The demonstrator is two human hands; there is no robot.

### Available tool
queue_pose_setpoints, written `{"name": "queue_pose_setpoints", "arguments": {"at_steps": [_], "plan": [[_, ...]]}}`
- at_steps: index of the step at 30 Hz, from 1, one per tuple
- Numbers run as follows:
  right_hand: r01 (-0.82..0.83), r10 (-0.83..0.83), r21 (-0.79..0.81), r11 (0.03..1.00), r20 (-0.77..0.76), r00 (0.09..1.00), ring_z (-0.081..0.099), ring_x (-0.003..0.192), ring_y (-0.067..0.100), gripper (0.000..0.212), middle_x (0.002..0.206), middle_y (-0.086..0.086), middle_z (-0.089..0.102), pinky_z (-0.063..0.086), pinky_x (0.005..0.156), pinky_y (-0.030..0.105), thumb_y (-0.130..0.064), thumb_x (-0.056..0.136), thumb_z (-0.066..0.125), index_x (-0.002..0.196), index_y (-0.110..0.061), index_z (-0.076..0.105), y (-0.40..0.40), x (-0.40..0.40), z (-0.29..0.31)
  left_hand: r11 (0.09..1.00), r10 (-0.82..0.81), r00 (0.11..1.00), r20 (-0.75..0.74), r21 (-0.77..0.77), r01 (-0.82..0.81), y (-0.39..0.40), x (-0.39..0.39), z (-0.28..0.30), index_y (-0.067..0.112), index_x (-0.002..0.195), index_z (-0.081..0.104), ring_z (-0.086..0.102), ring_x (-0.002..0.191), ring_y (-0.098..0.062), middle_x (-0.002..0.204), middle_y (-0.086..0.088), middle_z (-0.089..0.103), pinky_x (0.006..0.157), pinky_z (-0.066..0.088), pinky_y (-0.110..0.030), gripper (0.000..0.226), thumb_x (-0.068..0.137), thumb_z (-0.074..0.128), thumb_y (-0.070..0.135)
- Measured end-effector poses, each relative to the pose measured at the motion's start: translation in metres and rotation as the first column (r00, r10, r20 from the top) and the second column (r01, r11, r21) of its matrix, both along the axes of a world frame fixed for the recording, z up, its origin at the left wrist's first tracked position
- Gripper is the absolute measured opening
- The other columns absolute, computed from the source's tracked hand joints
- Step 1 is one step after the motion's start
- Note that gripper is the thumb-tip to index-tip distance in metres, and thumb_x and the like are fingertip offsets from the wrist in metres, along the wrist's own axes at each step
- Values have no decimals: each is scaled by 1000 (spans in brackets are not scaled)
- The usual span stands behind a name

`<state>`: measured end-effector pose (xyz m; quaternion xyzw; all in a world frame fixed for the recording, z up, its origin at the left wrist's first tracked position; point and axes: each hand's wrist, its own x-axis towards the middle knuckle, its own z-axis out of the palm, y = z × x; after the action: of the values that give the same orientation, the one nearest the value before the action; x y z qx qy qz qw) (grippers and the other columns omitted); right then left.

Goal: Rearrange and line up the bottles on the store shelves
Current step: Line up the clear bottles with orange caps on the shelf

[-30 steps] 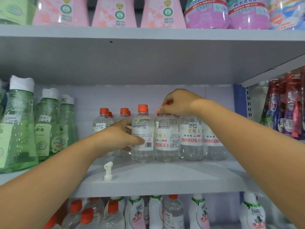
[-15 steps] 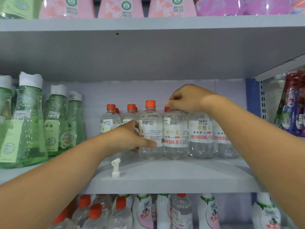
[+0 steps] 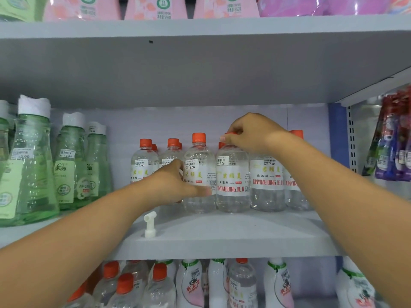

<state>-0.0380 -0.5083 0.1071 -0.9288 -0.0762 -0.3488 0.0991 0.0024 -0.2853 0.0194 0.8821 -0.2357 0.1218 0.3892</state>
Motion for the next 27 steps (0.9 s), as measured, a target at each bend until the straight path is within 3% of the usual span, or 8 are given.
{"name": "queue_pose_setpoints", "arguments": {"at_steps": [6, 9, 24, 27], "plan": [[42, -43, 13, 999, 80, 996, 64, 94, 12, 46, 99, -14, 69, 54, 82, 33, -71, 87, 57, 100, -30, 74, -2, 0, -9, 999, -50, 998, -33, 12, 51, 3, -1, 1, 29, 124, 51, 73, 95, -14, 111, 8, 71, 82, 63, -35, 64, 72, 87, 38], [21, -23, 37, 999, 40, 999, 64, 95, 14, 39, 102, -11, 70, 55, 86, 35, -63, 90, 62, 103, -28, 74, 1, 0, -7, 1000, -25, 999, -21, -11, 24, 2, -4, 1, 28, 125, 47, 71, 89, -11, 108, 10, 68, 72, 61, -25, 66, 74, 88, 38], [25, -26, -33, 999, -23, 999, 65, 96, 16, 33, 109, -9, 72, 56, 91, 40, -53, 98, 55, 112, -29, 73, 3, -4, -4, 997, -44, 998, -40, -66, 41, 2, -5, -1, 29, 123, 47, 72, 93, -12, 108, 8, 69, 77, 64, -32, 68, 71, 91, 37], [26, -26, -28, 999, -12, 1000, 66, 96, 16, 32, 108, -9, 72, 56, 90, 41, -54, 97, 56, 108, -30, 74, 2, -3, -4, 998, -38, 999, -30, -55, 37, 1, -7, 0, 30, 122, 47, 72, 91, -11, 108, 9, 67, 71, 63, -26, 65, 73, 90, 37]]}}
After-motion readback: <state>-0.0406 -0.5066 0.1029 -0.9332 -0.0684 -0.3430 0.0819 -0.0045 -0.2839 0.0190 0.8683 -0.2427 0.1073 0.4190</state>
